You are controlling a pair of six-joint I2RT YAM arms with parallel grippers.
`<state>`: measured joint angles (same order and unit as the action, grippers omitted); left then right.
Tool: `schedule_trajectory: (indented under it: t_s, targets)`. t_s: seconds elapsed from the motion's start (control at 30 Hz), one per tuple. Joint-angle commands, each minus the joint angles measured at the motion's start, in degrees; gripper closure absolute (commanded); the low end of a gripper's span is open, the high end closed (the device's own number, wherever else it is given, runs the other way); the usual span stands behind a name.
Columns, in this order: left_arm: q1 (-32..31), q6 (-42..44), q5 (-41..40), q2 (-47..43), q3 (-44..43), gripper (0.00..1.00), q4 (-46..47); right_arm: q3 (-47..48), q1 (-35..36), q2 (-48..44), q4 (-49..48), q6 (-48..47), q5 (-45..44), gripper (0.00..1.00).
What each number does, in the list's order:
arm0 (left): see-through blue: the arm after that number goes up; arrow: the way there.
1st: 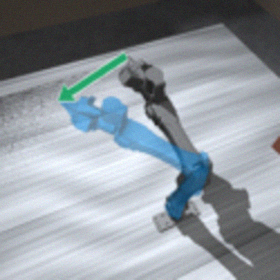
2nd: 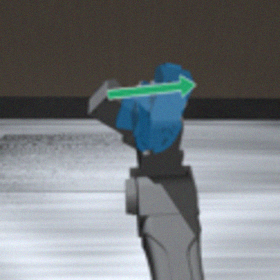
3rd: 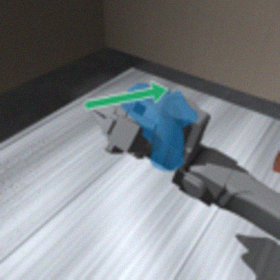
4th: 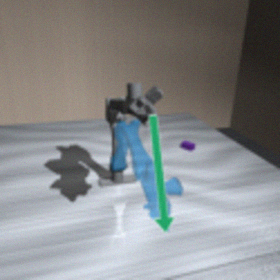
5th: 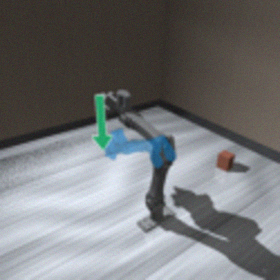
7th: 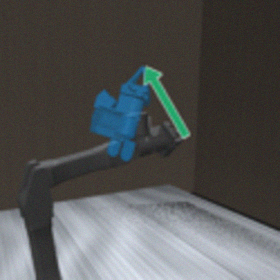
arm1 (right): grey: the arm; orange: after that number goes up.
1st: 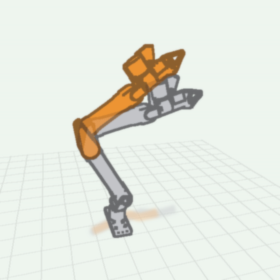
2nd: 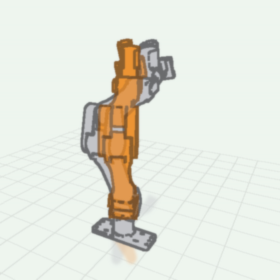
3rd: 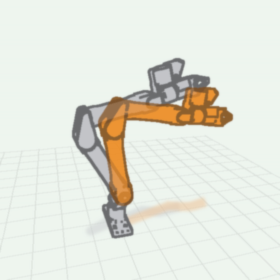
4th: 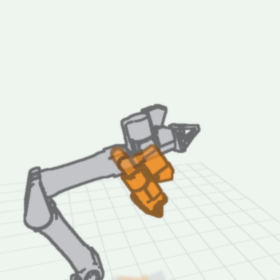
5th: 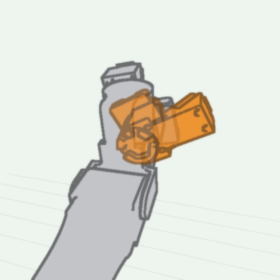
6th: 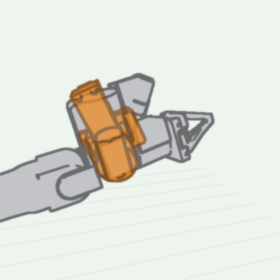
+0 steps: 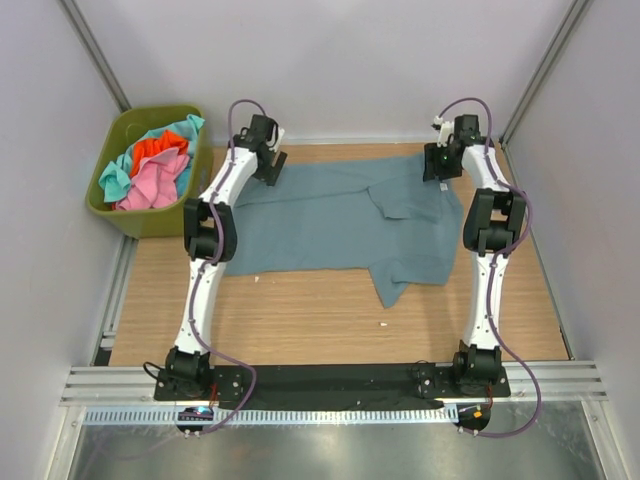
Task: Fold and stack the t-shirts
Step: Fold the tshirt
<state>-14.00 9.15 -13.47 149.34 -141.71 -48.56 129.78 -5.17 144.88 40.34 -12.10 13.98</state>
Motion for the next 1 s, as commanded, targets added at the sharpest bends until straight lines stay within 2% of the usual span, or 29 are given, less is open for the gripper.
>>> schedule_trajectory:
  t_s: [0.0,0.13,0.17,0.27,0.3,0.43,0.47,0.57,0.73,0.97]
  targets:
    - [-2.43,-0.62,-3.84,-10.80,-2.00,0.08,3.29,1.10,-0.98,-7.75,-0.79,-1.00,-1.59,0.41]
    - [-4.81,-2.63,-2.79,-27.20,8.09,0.04,3.21,-5.74,-1.95,-20.05,-1.31,3.03,0.60,0.40]
    - [-5.42,-3.34,-2.18,-29.52,13.16,0.04,1.81,-9.94,-2.65,-25.12,-0.88,4.26,1.13,0.40]
    - [-6.30,-5.01,-1.55,-38.83,22.67,0.04,-0.05,-18.64,-3.44,-32.18,3.23,5.07,6.05,0.40]
    - [-6.22,-5.36,-1.38,-40.95,29.06,0.04,-0.05,-20.86,-3.53,-36.03,5.08,4.37,7.19,0.40]
    - [-6.04,-4.32,0.81,-49.83,44.65,0.07,1.62,-32.88,-3.10,-42.65,17.38,-7.20,14.05,0.44]
    - [-6.04,-4.49,1.17,-50.98,46.59,0.08,1.45,-34.57,-2.74,-43.10,24.11,-14.11,16.06,0.46]
    - [-5.16,-5.10,3.01,-51.34,53.01,0.11,1.80,-41.08,-2.39,-44.07,33.71,-21.54,21.06,0.50]
    - [-3.23,-5.72,3.28,-48.01,56.80,0.14,4.60,-45.22,-2.30,-44.06,40.60,-27.89,25.48,0.54]
    - [0.72,-6.51,5.30,-39.84,51.28,0.14,4.26,-48.29,-0.99,-45.20,45.35,-33.95,23.38,0.54]
